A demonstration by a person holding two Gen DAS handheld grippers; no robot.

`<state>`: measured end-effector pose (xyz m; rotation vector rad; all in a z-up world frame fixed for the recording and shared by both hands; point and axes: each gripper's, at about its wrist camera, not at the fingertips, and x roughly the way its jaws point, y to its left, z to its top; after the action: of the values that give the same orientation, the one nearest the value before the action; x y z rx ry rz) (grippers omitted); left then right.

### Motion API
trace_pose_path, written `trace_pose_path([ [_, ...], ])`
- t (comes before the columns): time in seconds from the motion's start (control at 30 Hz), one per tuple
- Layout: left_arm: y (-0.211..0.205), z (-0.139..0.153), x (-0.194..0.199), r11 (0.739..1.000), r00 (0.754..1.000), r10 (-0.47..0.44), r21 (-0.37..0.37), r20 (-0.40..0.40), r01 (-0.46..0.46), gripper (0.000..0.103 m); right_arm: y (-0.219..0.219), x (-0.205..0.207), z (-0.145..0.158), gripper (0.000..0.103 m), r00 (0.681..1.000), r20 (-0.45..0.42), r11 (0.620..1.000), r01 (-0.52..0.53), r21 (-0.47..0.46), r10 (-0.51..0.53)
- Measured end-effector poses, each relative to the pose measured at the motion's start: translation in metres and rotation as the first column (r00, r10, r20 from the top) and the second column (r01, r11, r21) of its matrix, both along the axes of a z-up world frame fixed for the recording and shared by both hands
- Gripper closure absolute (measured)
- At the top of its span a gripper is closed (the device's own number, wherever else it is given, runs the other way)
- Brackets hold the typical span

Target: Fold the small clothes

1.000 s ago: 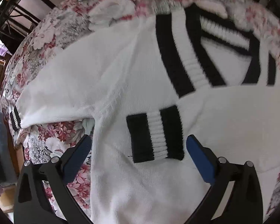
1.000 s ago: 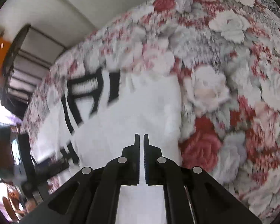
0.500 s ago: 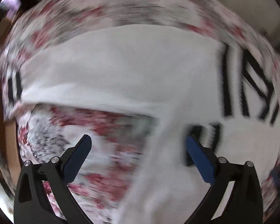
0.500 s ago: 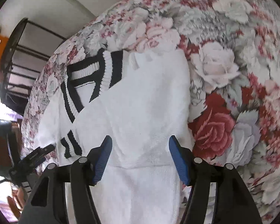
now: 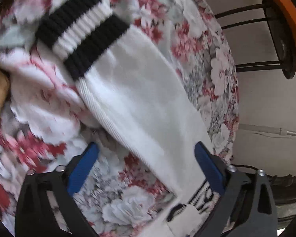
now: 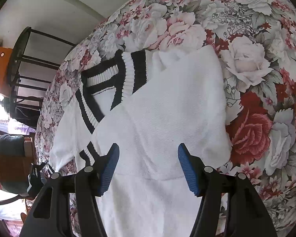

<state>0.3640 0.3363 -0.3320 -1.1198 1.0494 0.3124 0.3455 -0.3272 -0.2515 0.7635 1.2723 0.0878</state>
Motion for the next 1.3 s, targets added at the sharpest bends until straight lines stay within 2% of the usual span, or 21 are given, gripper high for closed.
trace_pose_path([
  [0.03, -0.002, -0.002, 0.006, 1.000, 1.000, -0.012, 0.027, 0.006, 0.012, 0.029, 0.000, 0.000, -0.001, 0.040, 1.000, -0.001, 1.000, -0.001, 0.001, 0.001],
  [0.1, -0.010, 0.000, 0.009, 0.996, 0.997, -0.070, 0.053, 0.031, 0.068, 0.043, 0.003, 0.001, -0.002, 0.040, 1.000, -0.007, 1.000, -0.013, 0.004, 0.013],
  [0.13, -0.010, -0.001, 0.018, 0.994, 0.996, -0.089, 0.065, 0.031, 0.086, 0.046, 0.004, 0.001, -0.003, 0.040, 1.000, -0.010, 1.000, -0.017, 0.004, 0.018],
  [0.2, -0.010, -0.012, 0.011, 0.991, 0.995, -0.099, 0.096, -0.002, 0.099, 0.048, 0.005, 0.001, -0.003, 0.040, 1.000, -0.012, 1.000, -0.023, 0.008, 0.023],
  [0.3, -0.009, -0.023, 0.001, 0.995, 0.997, -0.074, 0.062, -0.018, 0.075, 0.048, 0.002, 0.002, 0.000, 0.040, 1.000, -0.001, 1.000, -0.013, 0.014, 0.013],
  [0.37, -0.003, -0.021, -0.004, 0.995, 0.998, -0.047, 0.083, -0.030, 0.049, 0.048, 0.002, 0.002, 0.001, 0.040, 1.000, 0.005, 1.000, -0.013, 0.020, 0.013],
  [0.47, 0.009, -0.020, -0.007, 0.994, 0.998, 0.042, 0.104, -0.036, -0.038, 0.049, 0.003, 0.001, 0.003, 0.040, 1.000, 0.007, 1.000, -0.022, 0.019, 0.022],
  [0.57, 0.025, -0.023, -0.011, 0.991, 0.994, 0.100, 0.091, -0.038, -0.096, 0.063, 0.001, 0.000, 0.005, 0.040, 1.000, 0.014, 1.000, -0.022, 0.015, 0.021],
  [0.6, 0.027, -0.022, -0.012, 0.991, 0.994, 0.098, 0.095, -0.044, -0.093, 0.073, 0.001, 0.000, 0.006, 0.040, 1.000, 0.016, 1.000, -0.020, 0.013, 0.020],
  [0.63, 0.027, -0.020, -0.012, 0.990, 0.995, 0.091, 0.111, -0.045, -0.085, 0.091, 0.000, -0.001, 0.008, 0.040, 1.000, 0.019, 1.000, -0.019, 0.013, 0.018],
  [0.67, 0.025, -0.015, -0.007, 0.989, 0.998, 0.062, 0.140, -0.032, -0.057, 0.096, 0.000, -0.001, 0.009, 0.040, 1.000, 0.021, 1.000, -0.018, 0.012, 0.018],
  [0.83, 0.005, 0.019, 0.001, 0.969, 1.000, -0.001, 0.249, 0.005, -0.001, 0.097, 0.000, -0.004, 0.015, 0.040, 0.999, 0.034, 1.000, -0.024, 0.006, 0.023],
  [0.93, -0.021, 0.047, 0.008, 0.937, 0.996, -0.085, 0.342, 0.028, 0.070, 0.097, -0.004, -0.006, 0.018, 0.040, 0.999, 0.040, 1.000, -0.016, 0.005, 0.016],
  [1.0, -0.049, 0.066, 0.015, 0.901, 0.984, -0.172, 0.409, 0.037, 0.142, 0.097, -0.006, -0.006, 0.019, 0.040, 0.999, 0.042, 1.000, -0.010, 0.006, 0.010],
  [1.13, -0.115, 0.095, 0.024, 0.798, 0.939, -0.343, 0.538, 0.033, 0.272, 0.097, -0.008, -0.009, 0.021, 0.040, 0.999, 0.048, 1.000, -0.011, 0.005, 0.011],
  [1.23, -0.154, 0.105, 0.029, 0.745, 0.904, -0.427, 0.578, 0.031, 0.332, 0.097, -0.013, -0.012, 0.023, 0.040, 0.999, 0.054, 1.000, -0.001, 0.006, 0.001],
  [1.3, -0.183, 0.110, 0.031, 0.700, 0.878, -0.479, 0.614, 0.023, 0.365, 0.097, -0.018, -0.014, 0.024, 0.040, 0.998, 0.057, 1.000, 0.007, 0.008, -0.007],
])
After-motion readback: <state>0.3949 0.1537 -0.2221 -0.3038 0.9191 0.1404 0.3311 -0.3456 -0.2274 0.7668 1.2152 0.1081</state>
